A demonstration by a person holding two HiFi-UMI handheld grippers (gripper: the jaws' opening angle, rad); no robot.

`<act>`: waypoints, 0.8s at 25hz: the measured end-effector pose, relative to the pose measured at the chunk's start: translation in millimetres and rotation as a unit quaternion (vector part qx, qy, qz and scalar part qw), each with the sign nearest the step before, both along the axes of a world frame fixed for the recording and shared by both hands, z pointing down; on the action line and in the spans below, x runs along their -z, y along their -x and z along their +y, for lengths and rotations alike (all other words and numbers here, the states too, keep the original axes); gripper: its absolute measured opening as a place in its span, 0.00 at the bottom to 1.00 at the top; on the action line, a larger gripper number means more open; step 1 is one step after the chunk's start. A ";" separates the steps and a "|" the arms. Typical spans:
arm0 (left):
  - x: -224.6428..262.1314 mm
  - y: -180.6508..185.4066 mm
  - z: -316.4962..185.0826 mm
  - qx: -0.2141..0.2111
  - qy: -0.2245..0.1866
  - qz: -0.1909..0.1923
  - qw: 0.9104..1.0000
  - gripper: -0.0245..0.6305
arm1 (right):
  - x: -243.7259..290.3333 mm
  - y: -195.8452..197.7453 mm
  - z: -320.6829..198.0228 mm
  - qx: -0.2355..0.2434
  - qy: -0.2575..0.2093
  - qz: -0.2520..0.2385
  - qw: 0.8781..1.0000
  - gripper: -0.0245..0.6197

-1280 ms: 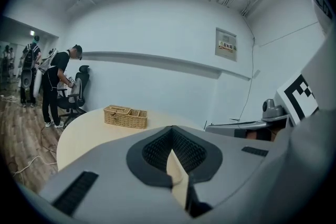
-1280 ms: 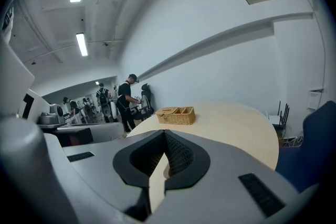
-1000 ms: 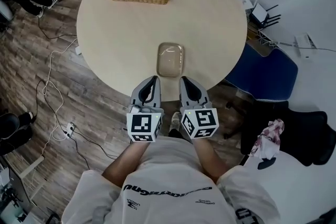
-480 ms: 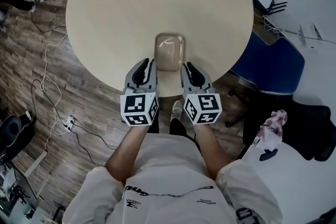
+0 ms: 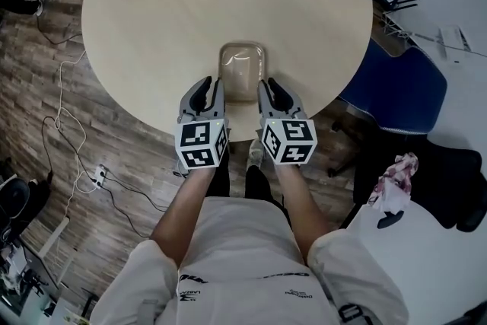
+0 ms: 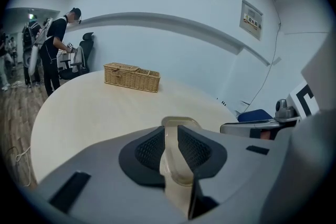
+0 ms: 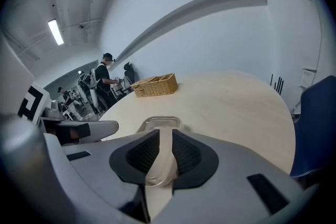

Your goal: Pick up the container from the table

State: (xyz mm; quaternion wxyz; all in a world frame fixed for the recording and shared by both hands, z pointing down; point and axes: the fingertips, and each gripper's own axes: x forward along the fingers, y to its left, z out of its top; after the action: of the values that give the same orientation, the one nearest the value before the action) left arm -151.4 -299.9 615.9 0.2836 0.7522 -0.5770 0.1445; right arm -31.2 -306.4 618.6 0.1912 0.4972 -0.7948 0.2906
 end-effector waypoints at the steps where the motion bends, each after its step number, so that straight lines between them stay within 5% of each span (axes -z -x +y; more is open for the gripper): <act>1: -5.2 -0.7 -1.4 -0.002 0.004 -0.001 1.000 0.17 | -4.2 -0.4 -1.5 -0.003 0.004 0.001 1.000 0.17; 20: -60.1 -5.7 -9.7 -0.015 0.057 0.009 0.998 0.16 | -50.4 -6.1 -12.3 -0.030 0.043 0.012 0.999 0.17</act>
State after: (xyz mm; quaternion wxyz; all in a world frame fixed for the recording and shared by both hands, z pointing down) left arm -145.7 -309.6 676.0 0.3293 0.7444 -0.5540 0.1748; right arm -25.1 -318.7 669.0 0.2134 0.5156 -0.7640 0.3238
